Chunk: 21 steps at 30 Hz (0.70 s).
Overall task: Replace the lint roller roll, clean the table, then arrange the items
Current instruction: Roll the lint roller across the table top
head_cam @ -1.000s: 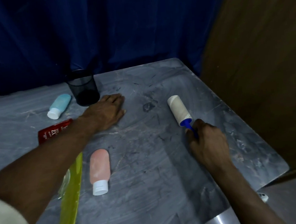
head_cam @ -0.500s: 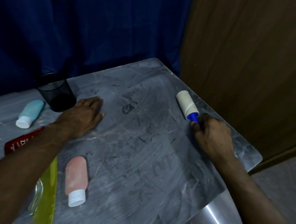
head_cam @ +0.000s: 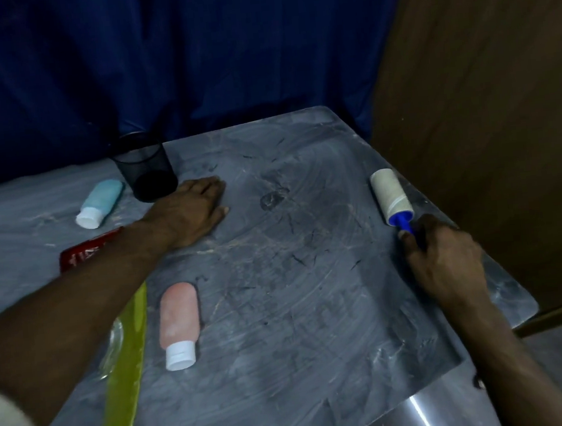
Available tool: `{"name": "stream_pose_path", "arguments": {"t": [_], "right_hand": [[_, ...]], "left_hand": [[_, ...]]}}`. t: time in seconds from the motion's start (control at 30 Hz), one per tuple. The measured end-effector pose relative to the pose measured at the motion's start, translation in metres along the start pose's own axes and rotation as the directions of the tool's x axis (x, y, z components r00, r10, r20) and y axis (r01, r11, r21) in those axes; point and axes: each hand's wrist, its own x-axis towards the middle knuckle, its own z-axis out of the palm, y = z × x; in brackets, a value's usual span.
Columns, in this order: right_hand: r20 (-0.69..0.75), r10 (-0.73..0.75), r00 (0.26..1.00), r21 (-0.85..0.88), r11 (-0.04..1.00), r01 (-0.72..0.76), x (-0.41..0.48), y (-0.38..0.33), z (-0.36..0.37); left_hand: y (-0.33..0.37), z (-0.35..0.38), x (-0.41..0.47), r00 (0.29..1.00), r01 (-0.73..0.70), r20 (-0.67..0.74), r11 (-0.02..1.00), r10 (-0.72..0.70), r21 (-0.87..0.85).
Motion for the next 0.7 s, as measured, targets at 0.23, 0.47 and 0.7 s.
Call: {"name": "stream_pose_path", "arguments": {"t": [0.23,0.47,0.7], "right_hand": [[0.033,-0.130,0.991,0.026,0.991,0.129,-0.013,-0.031,0.010],[0.088,-0.272,0.958,0.022,0.962,0.272,-0.035,-0.073,0.024],[0.111,-0.388,0.915,0.063,0.922,0.383,-0.066,-0.114,0.037]], "left_hand": [[0.007,-0.005,-0.004,1.000,0.011,0.001,1.000,-0.011,-0.024],[0.006,-0.005,-0.004,1.000,0.009,0.006,1.000,-0.008,-0.029],[0.007,-0.002,-0.003,1.000,0.006,-0.009,0.999,-0.006,-0.040]]}}
